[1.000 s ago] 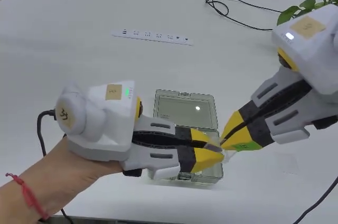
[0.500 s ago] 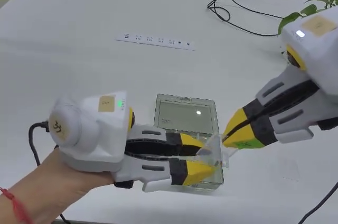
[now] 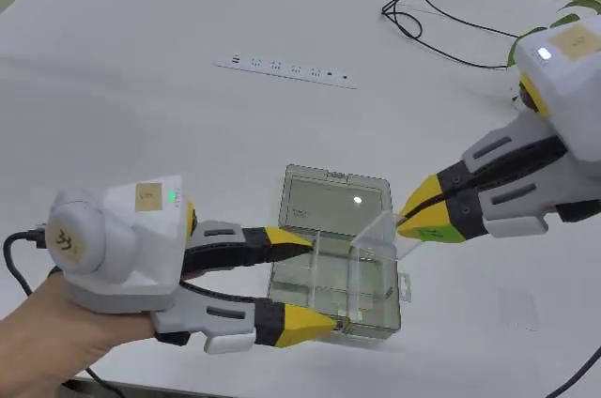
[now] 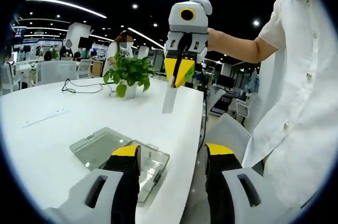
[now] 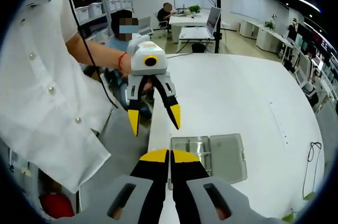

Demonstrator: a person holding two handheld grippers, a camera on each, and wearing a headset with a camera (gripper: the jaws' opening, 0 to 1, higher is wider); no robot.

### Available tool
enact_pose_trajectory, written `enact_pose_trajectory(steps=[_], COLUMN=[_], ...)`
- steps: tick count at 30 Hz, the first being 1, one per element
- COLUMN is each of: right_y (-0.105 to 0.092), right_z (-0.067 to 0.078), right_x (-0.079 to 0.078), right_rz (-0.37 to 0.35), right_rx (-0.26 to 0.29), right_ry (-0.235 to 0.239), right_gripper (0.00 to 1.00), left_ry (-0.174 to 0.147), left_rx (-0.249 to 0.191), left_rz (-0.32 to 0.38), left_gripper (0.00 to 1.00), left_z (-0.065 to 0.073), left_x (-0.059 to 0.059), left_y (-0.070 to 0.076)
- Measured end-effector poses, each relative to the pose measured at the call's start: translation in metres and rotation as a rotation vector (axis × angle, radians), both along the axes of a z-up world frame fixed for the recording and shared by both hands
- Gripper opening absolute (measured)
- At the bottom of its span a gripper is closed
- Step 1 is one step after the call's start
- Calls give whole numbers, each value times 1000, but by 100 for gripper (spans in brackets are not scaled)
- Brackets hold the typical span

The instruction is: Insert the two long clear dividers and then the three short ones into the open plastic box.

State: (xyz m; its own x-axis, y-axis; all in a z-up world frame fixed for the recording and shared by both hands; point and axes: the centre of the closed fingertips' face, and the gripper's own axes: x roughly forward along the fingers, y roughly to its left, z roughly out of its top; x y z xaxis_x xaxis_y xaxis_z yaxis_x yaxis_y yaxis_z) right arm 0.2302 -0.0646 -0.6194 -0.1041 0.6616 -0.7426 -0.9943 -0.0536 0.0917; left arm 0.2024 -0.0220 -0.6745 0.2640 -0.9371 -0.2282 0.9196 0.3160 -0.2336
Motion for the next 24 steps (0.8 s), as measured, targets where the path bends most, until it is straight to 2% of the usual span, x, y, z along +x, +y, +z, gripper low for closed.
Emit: enact_pose_trajectory(steps=[6,10,14,24], right_y=[5,10,13,14], right_z=[-16,-30,-50,-88], right_x=[15,21,27,36], right_rz=[-20,-19,-16,-24], right_rx=[5,2,-4,-34], right_ry=[-15,-17,-16,-5], right_gripper=[2,2,2,2], left_ry=[7,20,25,54], left_rx=[37,68,76,88], left_rz=[50,72,97,148], left_gripper=[66,72,83,99], left_z=[-18,-32,-40,-57], left_x=[1,0,2,11], left_y=[19,30,36,49])
